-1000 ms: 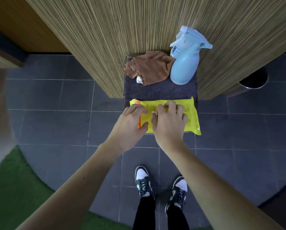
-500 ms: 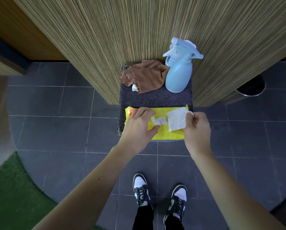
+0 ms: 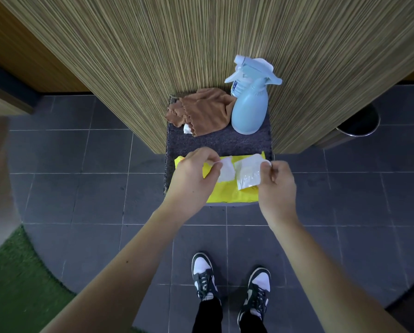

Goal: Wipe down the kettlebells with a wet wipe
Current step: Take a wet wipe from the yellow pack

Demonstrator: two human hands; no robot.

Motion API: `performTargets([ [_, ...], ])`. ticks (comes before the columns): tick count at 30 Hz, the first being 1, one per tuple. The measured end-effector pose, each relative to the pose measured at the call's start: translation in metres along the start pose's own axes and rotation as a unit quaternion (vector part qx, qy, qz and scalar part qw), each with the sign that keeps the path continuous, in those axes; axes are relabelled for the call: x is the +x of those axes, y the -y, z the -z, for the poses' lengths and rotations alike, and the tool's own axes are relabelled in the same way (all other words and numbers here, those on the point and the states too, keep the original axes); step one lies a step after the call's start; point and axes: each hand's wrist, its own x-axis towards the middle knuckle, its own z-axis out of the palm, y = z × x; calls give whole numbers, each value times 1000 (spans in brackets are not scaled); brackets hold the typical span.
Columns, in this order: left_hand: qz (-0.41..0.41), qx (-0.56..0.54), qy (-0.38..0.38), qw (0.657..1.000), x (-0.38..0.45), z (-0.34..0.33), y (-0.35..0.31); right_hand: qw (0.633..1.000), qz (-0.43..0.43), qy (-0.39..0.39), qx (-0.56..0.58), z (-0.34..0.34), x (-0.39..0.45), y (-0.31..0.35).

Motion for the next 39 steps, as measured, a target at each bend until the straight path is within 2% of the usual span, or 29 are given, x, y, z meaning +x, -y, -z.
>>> performTargets([
  [7, 100, -127, -90, 983, 17, 45, -30, 1000, -2, 25, -1, -1, -7, 12],
  [11, 116, -188, -114, 969, 19, 59, -39, 981, 87, 161, -61, -11, -25, 19],
  [14, 130, -222, -125, 958, 18, 63, -42, 924, 195, 250, -214, -28, -28, -2],
  [17, 143, -233, -122, 954, 18, 63, -38, 840, 271, 253, -395, -40, -35, -21],
  [19, 149, -238, -121, 952, 17, 63, -38, 819, 279, 251, -435, -42, -38, -24],
  [21, 146, -237, -116, 953, 16, 62, -40, 829, 248, 280, -417, -39, -36, -14],
  [23, 137, -226, -99, 959, 15, 62, -47, 866, 199, 288, -356, -26, -32, 4],
  [26, 116, -218, -67, 967, 16, 61, -73, 930, 167, 200, -258, 17, -28, 33],
  [29, 66, -208, -39, 975, 18, 61, -121, 963, 128, 130, -201, 78, -31, 61],
  [34, -19, -200, 15, 980, 7, 57, -241, 981, 99, 17, -166, 213, -64, 109],
  [39, -93, -242, 103, 960, -34, 41, -384, 982, 67, -116, -132, 363, -140, 145],
])
